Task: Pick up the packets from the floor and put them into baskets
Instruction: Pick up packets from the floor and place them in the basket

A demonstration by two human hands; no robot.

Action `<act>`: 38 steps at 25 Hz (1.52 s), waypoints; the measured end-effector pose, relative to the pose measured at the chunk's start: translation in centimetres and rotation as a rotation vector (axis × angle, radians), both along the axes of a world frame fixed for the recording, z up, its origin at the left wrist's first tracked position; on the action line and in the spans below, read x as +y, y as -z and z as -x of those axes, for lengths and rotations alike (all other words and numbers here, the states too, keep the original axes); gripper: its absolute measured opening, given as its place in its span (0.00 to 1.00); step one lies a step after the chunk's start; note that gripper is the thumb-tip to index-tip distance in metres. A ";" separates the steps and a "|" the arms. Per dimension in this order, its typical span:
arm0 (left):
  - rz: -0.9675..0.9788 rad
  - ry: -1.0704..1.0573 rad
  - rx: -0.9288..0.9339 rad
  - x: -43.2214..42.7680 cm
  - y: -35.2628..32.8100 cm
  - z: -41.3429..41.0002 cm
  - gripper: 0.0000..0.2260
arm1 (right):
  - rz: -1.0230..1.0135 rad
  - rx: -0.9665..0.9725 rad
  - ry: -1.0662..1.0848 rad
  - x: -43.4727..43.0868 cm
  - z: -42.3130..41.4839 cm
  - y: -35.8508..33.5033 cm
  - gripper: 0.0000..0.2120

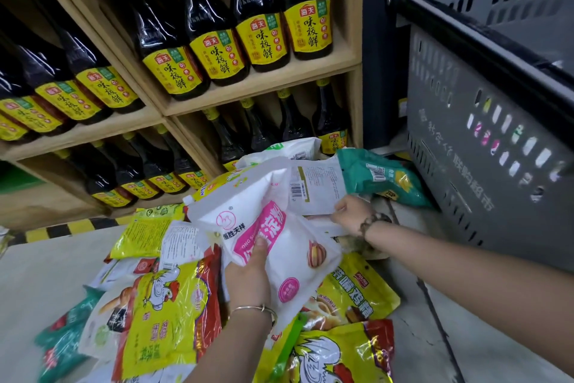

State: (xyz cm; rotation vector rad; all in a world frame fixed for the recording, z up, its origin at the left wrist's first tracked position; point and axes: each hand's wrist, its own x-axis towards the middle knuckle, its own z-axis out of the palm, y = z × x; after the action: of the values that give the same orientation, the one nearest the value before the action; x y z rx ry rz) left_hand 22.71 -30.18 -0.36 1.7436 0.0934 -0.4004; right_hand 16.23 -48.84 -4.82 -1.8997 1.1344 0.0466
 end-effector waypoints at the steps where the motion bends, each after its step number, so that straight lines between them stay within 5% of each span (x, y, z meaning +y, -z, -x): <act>1: 0.012 -0.011 0.031 0.0 -0.1 0.0 0.08 | 0.133 0.052 -0.094 0.0 0.2 0.8 0.16; 7: 0.045 -0.075 0.122 0.2 -0.3 -0.7 0.10 | 0.553 0.065 -0.383 -0.4 -2.1 3.5 0.24; 13: -0.089 -0.067 0.105 1.2 0.0 -2.0 0.09 | 0.682 0.193 -0.421 -1.1 -4.6 4.9 0.34; 18: -0.127 -0.097 0.120 1.9 0.8 -3.0 0.09 | 0.672 0.093 -0.412 -1.7 -3.6 6.1 0.37; 21: -0.140 -0.093 0.103 2.2 1.2 -3.3 0.09 | 0.626 -0.256 -0.183 -1.5 -2.6 5.5 0.32; 25: -0.085 -0.086 0.085 2.0 0.8 -3.4 0.07 | 0.487 -0.746 0.236 -0.1 -2.7 2.4 0.12; 28: -0.051 -0.062 0.068 1.8 0.1 -3.5 0.08 | 0.237 -0.829 0.424 -0.7 -2.6 0.0 0.07; 38: 0.118 -0.065 0.138 3.1 -2.7 -6.2 0.09 | 0.121 -0.989 0.552 -0.8 0.9 -5.5 0.08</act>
State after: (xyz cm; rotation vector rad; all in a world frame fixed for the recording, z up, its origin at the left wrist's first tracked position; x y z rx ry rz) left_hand 28.88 -27.13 2.35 1.5914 0.2211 -0.4693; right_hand 15.28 -49.66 0.64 -1.3264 0.8935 -1.1507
